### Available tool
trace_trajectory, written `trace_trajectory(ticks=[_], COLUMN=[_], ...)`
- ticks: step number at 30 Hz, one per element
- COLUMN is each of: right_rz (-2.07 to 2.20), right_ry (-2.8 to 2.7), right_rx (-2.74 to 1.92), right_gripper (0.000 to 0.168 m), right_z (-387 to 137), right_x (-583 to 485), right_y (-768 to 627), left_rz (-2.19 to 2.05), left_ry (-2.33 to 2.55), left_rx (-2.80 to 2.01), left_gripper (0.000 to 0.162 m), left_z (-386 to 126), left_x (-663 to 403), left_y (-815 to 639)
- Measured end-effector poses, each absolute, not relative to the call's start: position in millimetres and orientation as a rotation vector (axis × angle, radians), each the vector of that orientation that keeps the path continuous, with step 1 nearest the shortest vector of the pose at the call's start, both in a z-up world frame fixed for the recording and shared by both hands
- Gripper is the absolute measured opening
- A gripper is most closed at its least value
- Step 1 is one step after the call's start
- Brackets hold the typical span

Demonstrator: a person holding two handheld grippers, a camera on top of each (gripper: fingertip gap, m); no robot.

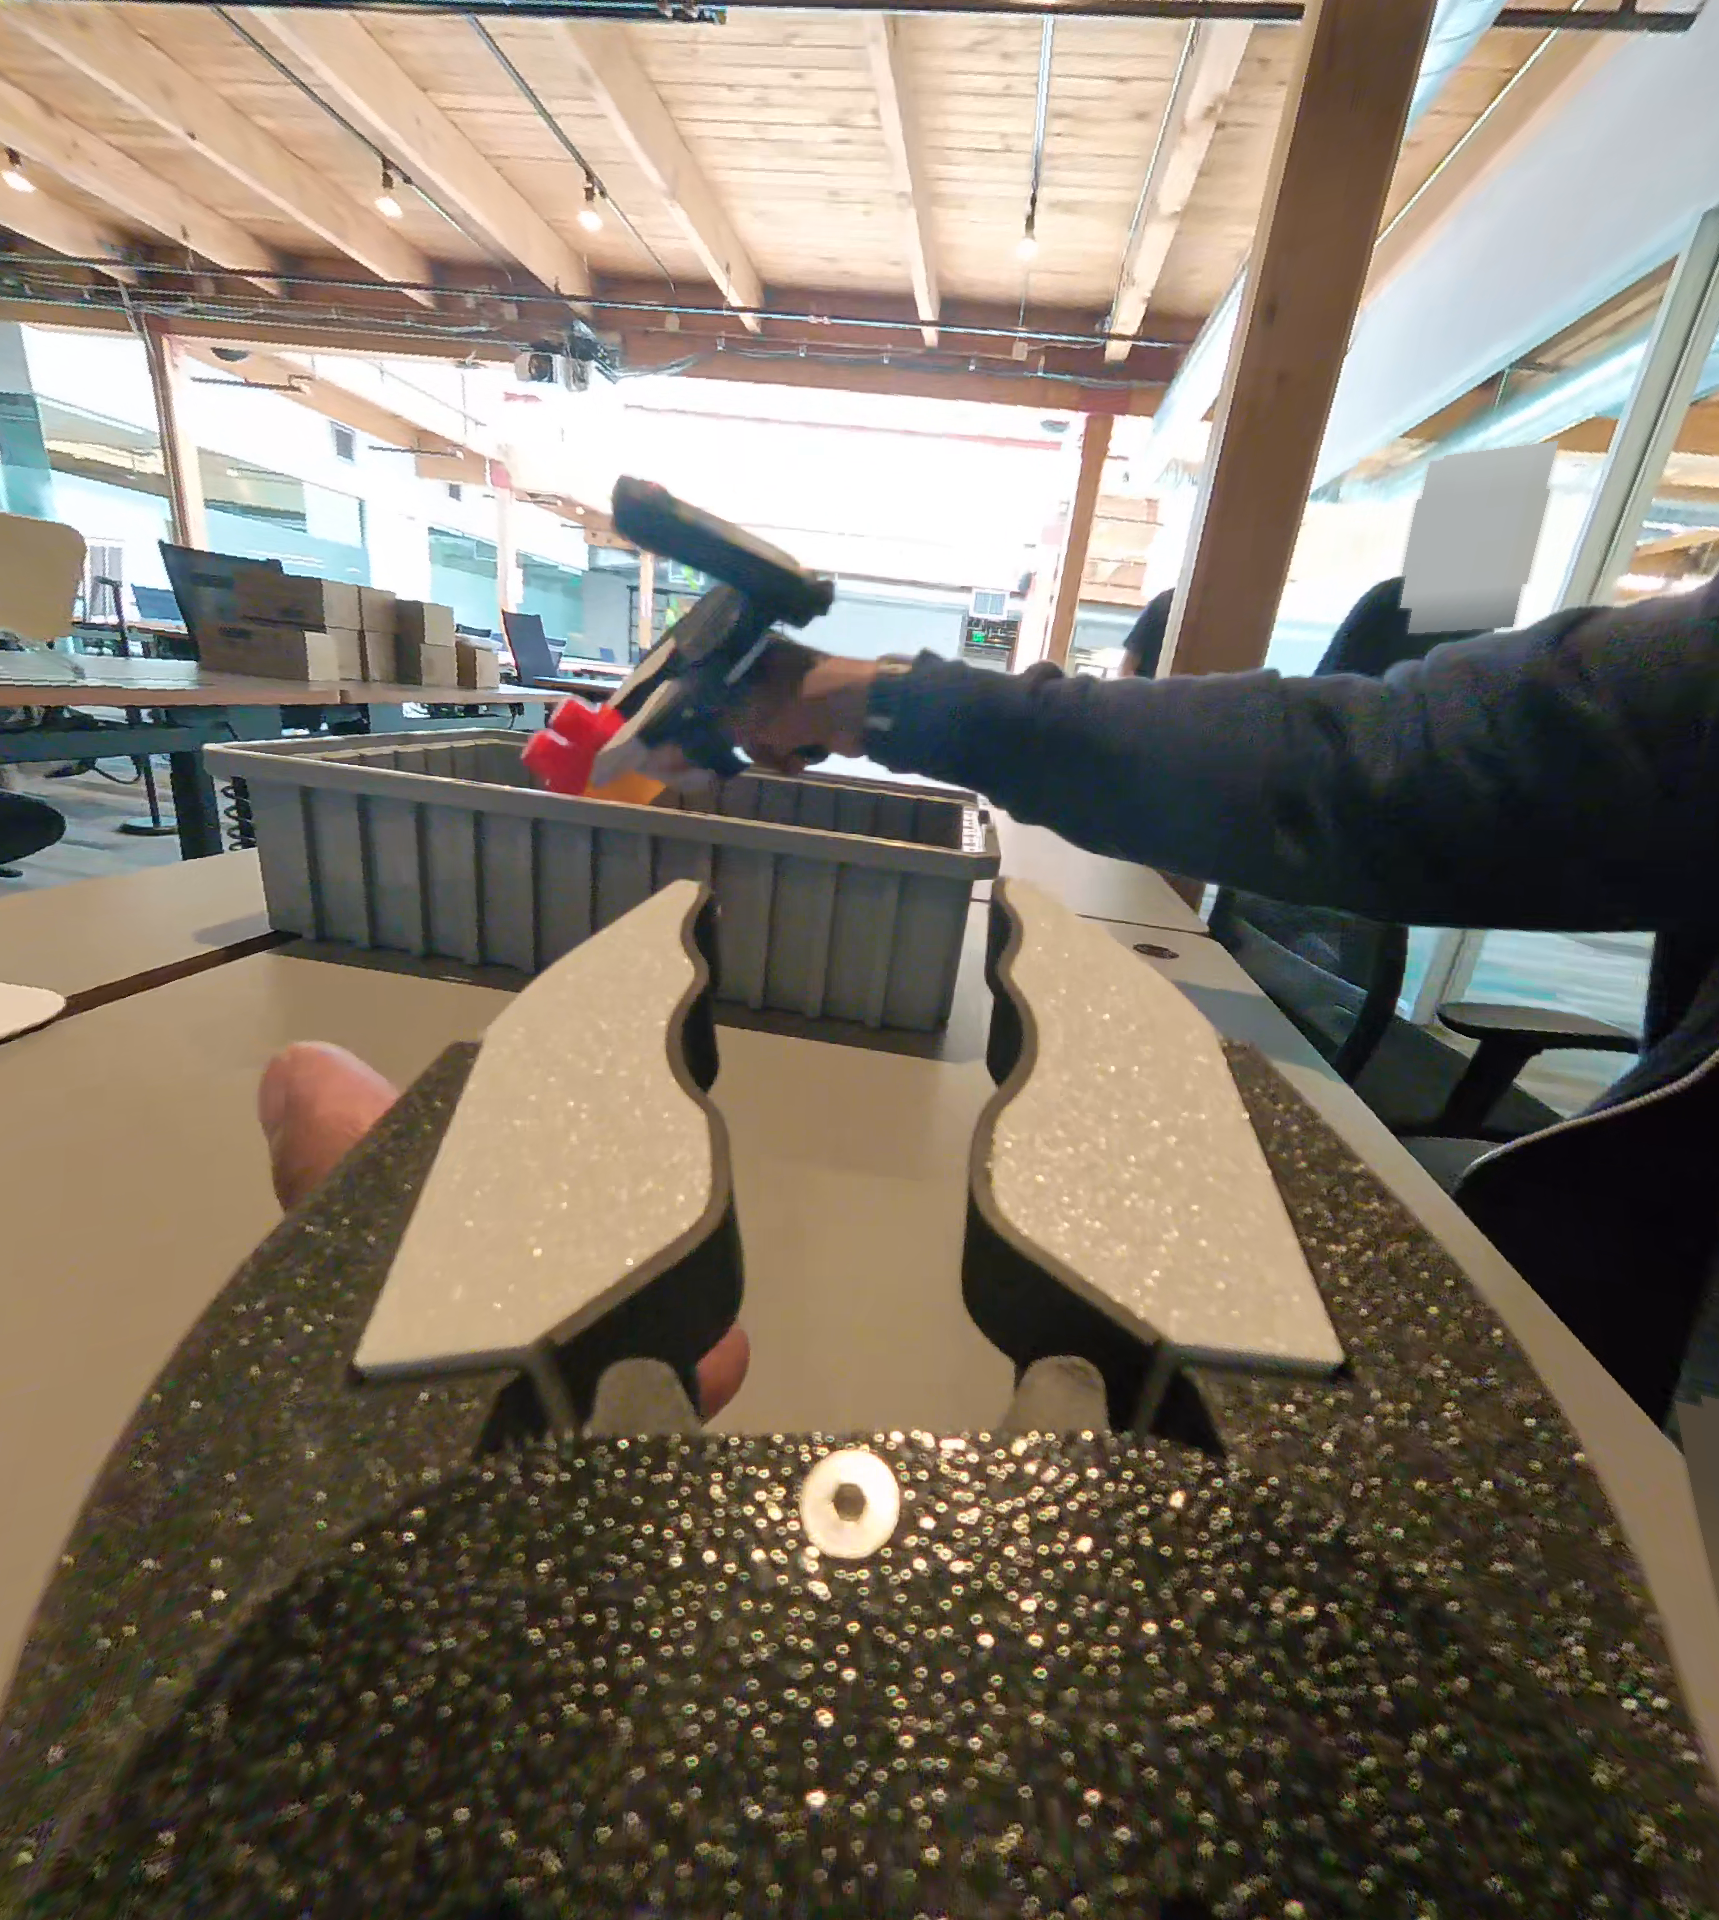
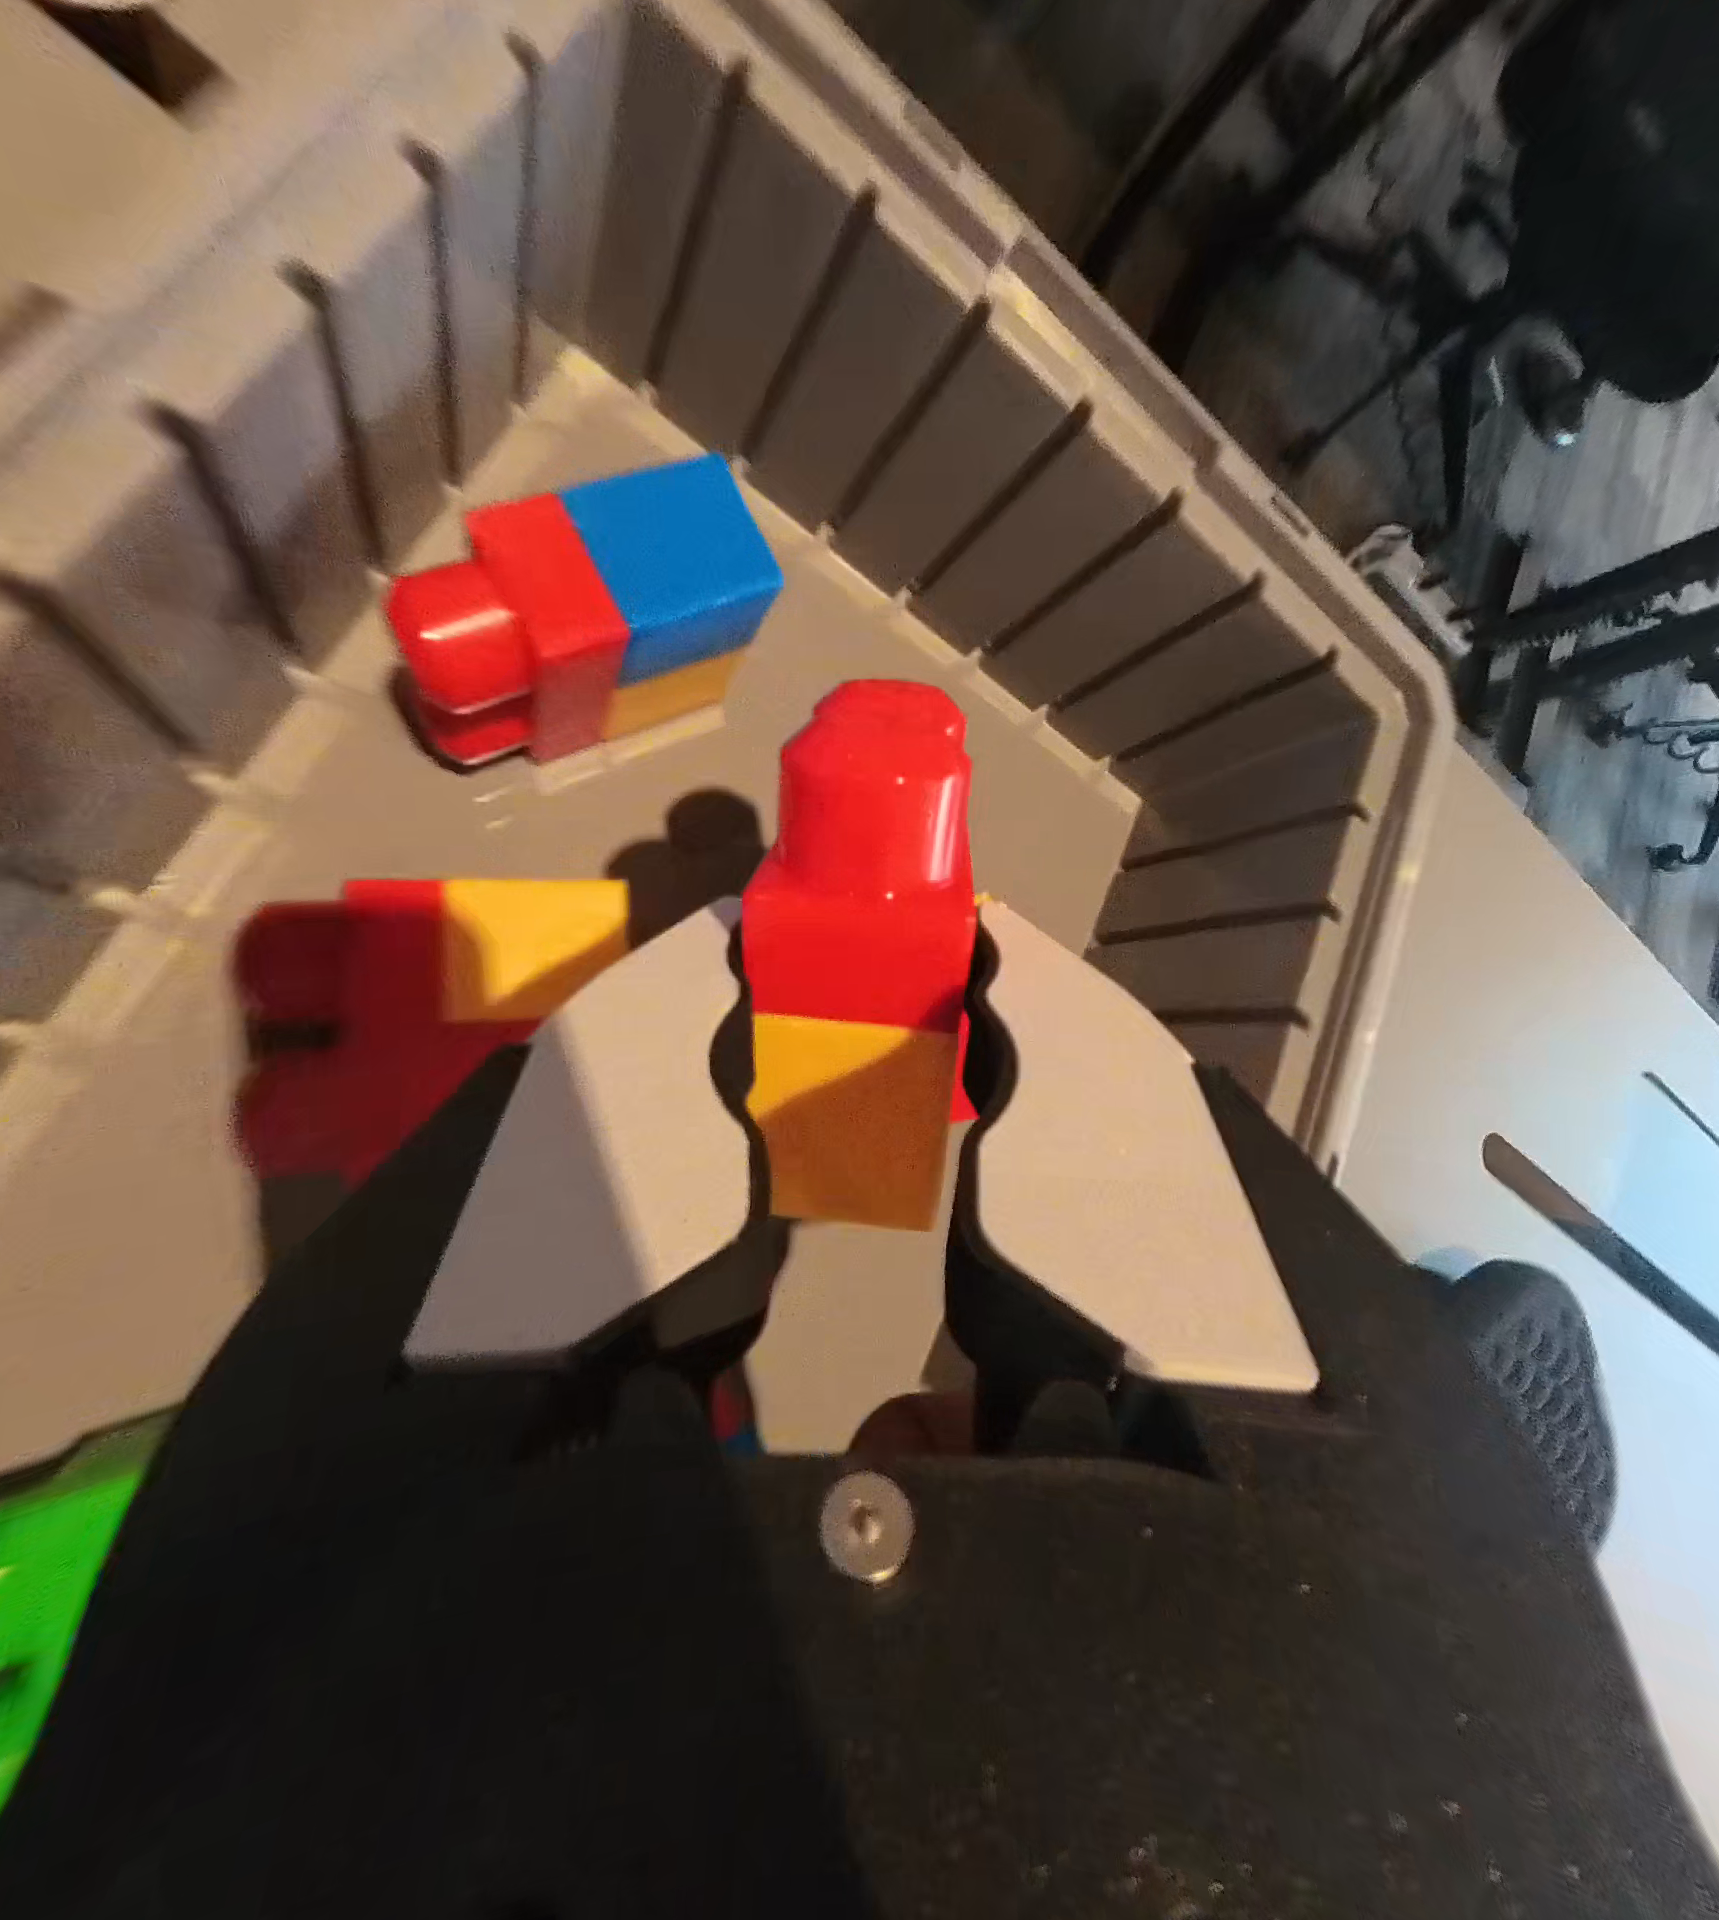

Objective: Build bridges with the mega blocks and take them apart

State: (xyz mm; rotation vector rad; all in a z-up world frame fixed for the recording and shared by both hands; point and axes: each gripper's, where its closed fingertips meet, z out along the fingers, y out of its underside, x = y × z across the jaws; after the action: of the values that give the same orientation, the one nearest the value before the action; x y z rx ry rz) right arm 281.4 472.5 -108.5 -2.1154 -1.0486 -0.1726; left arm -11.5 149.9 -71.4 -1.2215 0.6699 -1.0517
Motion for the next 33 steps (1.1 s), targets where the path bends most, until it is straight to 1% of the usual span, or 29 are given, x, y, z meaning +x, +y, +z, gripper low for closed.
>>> trace_trajectory(ticks=[5, 9, 11, 13, 14, 15, 17, 20, 22, 23, 25, 28, 30, 31, 33], right_rz=[-0.367, -0.361, -0.25, -0.116, -0.017, 0.095, 0.25, 0.382, 0.429, 0.436, 0.479, 0.481, 0.474, 0.482, 0.539], right_ry=[-1.071, -1.11, -1.093, -1.01, -0.948, -0.896, -0.858, -0.991, -1.166, -1.254, -1.411, -1.594, -1.66, -1.673, -1.663], right_rx=[-2.046, -2.076, -2.127, -2.124, -2.134, -2.126, -2.022, -1.793, -1.628, -1.556, -1.453, -1.361, -1.342, -1.341, -1.36], right_gripper=[0.037, 0.041, 0.058, 0.074, 0.08, 0.082, 0.08, 0.075, 0.07, 0.067, 0.063, 0.061, 0.061, 0.06, 0.06], right_z=[-128, -137, -139, -128, -120, -109, -78, -31, -12, -11, -27, -82, -121, -137, -157], right_x=[274, 264, 256, 250, 247, 242, 228, 185, 143, 123, 82, 35, 16, 11, 4], right_y=[521, 523, 516, 508, 501, 492, 465, 387, 314, 278, 211, 144, 123, 119, 114], left_rz=[-1.071, -1.094, -1.103, -1.107, -1.105, -1.102, -1.09, -1.069, -1.018, -0.979, -0.889, -0.662, -0.46, -0.351, -0.113], left_ry=[0.64, 0.624, 0.618, 0.613, 0.613, 0.616, 0.626, 0.641, 0.665, 0.673, 0.672, 0.605, 0.565, 0.54, 0.495], left_rx=[-1.217, -1.22, -1.22, -1.217, -1.215, -1.214, -1.217, -1.227, -1.242, -1.257, -1.29, -1.373, -1.471, -1.527, -1.631], left_gripper=[0.048, 0.048, 0.047, 0.047, 0.047, 0.047, 0.047, 0.049, 0.05, 0.052, 0.055, 0.056, 0.056, 0.053, 0.054], left_z=[-70, -69, -69, -68, -68, -68, -69, -70, -72, -72, -68, -52, -40, -33, -17], left_x=[-17, -19, -20, -21, -21, -21, -20, -18, -18, -19, -26, -55, -88, -110, -165], left_y=[151, 153, 153, 153, 153, 152, 151, 151, 152, 154, 158, 167, 171, 172, 170])
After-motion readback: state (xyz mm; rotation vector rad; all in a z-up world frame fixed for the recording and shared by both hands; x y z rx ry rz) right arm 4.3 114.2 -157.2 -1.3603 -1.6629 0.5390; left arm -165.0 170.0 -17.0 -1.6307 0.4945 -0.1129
